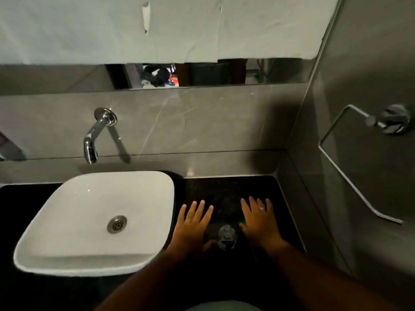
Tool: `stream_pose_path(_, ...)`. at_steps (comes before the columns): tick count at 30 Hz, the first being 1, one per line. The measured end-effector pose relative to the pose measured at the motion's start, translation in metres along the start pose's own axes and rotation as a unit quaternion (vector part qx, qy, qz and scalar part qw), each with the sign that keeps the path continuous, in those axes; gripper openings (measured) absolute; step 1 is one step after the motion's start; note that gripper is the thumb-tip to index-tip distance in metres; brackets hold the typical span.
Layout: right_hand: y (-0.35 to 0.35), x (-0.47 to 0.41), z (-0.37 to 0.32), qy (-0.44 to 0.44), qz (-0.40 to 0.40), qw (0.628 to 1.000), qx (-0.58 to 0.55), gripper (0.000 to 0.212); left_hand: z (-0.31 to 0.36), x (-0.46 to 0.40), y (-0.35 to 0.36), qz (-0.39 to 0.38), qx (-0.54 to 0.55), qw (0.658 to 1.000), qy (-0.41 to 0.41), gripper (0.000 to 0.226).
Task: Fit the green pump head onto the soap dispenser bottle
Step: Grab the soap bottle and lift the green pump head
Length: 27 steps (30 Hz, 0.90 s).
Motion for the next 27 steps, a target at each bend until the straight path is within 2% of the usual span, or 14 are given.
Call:
stream_pose_path(1,0.011,0.005,0.001,0.018,-0.041,0.999,-0.009,0.075,0.002,0.001,0.007,-0.015,0.018,1.000,0.003,0.105)
stream_pose_path(4,0.041,0.011,0.003,0.049,-0.089,0.995,-0.018,0.063,0.011,0.002,0.029,-0.048,0.060,0.997,0.009,0.104)
stream_pose_path(6,0.050,0.009,0.002,0.053,-0.119,0.991,-0.037,0.054,0.015,-0.005,0.043,-0.058,0.142,0.988,-0.008,0.102)
stream_pose_path(9,0.055,0.004,0.003,0.076,-0.128,0.986,-0.081,0.044,0.018,-0.012,0.057,-0.080,0.275,0.956,-0.055,0.093)
stream_pose_path(11,0.062,0.003,0.003,0.086,-0.125,0.984,-0.097,0.039,0.020,-0.016,0.061,-0.076,0.343,0.934,-0.068,0.079)
stream_pose_path(15,0.067,-0.002,0.006,0.106,-0.131,0.980,-0.105,0.032,0.013,-0.025,0.064,-0.072,0.376,0.919,-0.092,0.066)
stream_pose_path(18,0.058,-0.009,0.015,0.149,-0.104,0.963,-0.200,0.029,0.003,-0.031,0.060,-0.073,0.396,0.908,-0.115,0.062)
stream_pose_path(21,0.028,-0.026,0.018,0.157,-0.049,0.909,-0.384,0.021,-0.004,-0.032,0.058,-0.113,0.402,0.899,-0.135,0.053)
stream_pose_path(25,-0.030,-0.060,0.019,0.134,0.080,0.777,-0.610,0.010,-0.004,-0.028,0.054,-0.129,0.422,0.882,-0.167,0.054)
stream_pose_path(27,-0.057,-0.071,0.019,0.092,0.124,0.739,-0.656,0.013,-0.001,-0.026,0.052,-0.129,0.433,0.876,-0.169,0.053)
Point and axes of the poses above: each hand's wrist, its own x-axis away from the middle knuckle, its own y-axis out of the palm, z = x × y, the point moved 6 cm from there along -x, towards the middle knuckle, and after that the axes turned 8 degrees about x, right-handed, at the moved point
